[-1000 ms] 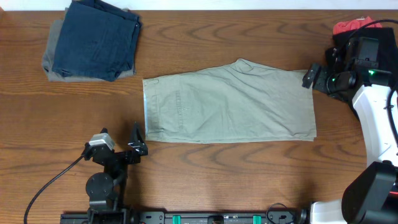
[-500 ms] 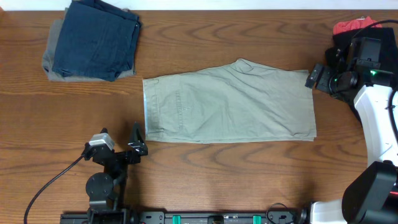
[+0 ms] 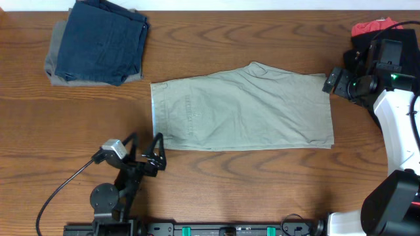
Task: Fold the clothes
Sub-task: 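Reach the left gripper to the shorts' left waistband edge and grasp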
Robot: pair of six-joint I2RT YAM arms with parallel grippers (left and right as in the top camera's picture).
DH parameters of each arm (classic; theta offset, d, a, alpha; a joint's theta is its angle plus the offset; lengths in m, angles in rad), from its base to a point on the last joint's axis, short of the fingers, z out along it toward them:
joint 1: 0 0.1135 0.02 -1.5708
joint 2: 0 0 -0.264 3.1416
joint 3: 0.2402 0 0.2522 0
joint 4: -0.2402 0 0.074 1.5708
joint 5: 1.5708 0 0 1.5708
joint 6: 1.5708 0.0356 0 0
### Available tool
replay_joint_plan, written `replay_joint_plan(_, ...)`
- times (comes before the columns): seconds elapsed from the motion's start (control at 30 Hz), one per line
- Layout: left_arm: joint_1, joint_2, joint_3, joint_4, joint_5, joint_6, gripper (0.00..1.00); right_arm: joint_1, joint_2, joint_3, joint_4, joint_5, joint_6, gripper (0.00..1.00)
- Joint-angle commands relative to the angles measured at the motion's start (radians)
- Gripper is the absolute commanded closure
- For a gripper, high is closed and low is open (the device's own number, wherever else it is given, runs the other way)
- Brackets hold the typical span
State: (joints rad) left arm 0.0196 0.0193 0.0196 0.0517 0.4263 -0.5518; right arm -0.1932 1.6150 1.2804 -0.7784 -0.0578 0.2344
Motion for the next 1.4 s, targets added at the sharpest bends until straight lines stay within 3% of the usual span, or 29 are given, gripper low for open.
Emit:
replay_joint_plan(0.0, 0.003, 0.008, 0.026, 0.044, 0.139, -0.069, 0.02, -0.003, 0.002, 0.015, -0.001, 0.009, 0.015, 0.01)
replay_joint_plan(0.1, 0.003, 0.053, 0.102, 0.011, 0.134, 0.021, 0.02, -0.003, 0.002, 0.015, -0.001, 0.009, 0.015, 0.01)
replay_joint_plan(0.2, 0.003, 0.172, 0.238, -0.13, 0.097, 0.099, 0.02, -0.003, 0.002, 0.015, -0.001, 0.009, 0.015, 0.01)
replay_joint_plan(0.4, 0.003, 0.591, 0.666, -0.397, 0.082, 0.29, 0.02, -0.003, 0.002, 0.015, -0.001, 0.009, 0.015, 0.01)
replay_joint_plan(0.5, 0.003, 0.838, 0.951, -0.638, 0.072, 0.356, 0.02, -0.003, 0.002, 0.015, -0.001, 0.009, 0.015, 0.01)
replay_joint_plan(0.63, 0.003, 1.181, 1.327, -1.056, 0.069, 0.555, 0.02, -0.003, 0.002, 0.015, 0.0, 0.009, 0.015, 0.01)
replay_joint_plan(0.7, 0.003, 1.313, 1.432, -1.161, 0.069, 0.583, 0.02, -0.003, 0.002, 0.015, 0.0, 0.009, 0.015, 0.01)
replay_joint_plan(1.1, 0.01, 1.78, 1.468, -1.17, 0.051, 0.583, 0.02, -0.003, 0.002, 0.015, -0.001, 0.009, 0.015, 0.01)
replay_joint_plan(1.37, 0.05, 1.862, 1.468, -1.075, -0.012, 0.585, 0.02, -0.003, 0.002, 0.015, -0.001, 0.009, 0.015, 0.01)
